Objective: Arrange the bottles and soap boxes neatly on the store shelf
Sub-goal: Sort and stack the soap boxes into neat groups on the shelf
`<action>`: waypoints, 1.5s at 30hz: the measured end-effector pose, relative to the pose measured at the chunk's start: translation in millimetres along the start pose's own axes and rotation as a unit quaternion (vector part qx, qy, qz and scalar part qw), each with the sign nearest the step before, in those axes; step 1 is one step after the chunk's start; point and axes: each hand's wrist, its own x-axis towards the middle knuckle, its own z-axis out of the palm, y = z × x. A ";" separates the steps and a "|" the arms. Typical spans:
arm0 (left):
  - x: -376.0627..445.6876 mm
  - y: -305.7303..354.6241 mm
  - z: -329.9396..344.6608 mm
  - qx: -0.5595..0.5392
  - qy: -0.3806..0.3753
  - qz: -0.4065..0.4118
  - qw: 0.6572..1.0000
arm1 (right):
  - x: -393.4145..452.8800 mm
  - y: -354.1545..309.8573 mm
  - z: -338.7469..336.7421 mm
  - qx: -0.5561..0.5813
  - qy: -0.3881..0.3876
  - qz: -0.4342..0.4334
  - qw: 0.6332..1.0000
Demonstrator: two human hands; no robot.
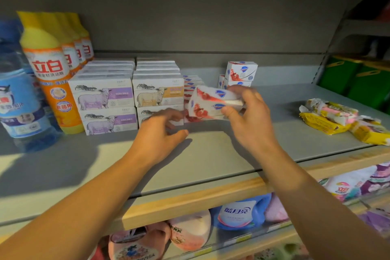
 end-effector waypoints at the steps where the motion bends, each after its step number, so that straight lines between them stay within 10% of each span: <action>1: -0.2 -1.2 1.0 0.033 -0.011 -0.007 0.999 | 9.3 1.4 -2.9 -0.007 0.013 0.003 1.000; 15: -0.8 -1.8 9.2 0.207 -0.112 0.064 0.970 | 124.3 34.0 60.4 -0.102 -0.053 -0.013 0.993; 33: 1.4 1.5 7.4 0.170 -0.106 0.023 0.979 | 130.9 62.3 61.1 -0.080 -0.051 0.030 0.995; 45: 9.8 -2.2 3.0 0.020 0.002 -0.106 0.994 | 178.4 121.5 22.2 -0.352 -0.103 0.041 0.929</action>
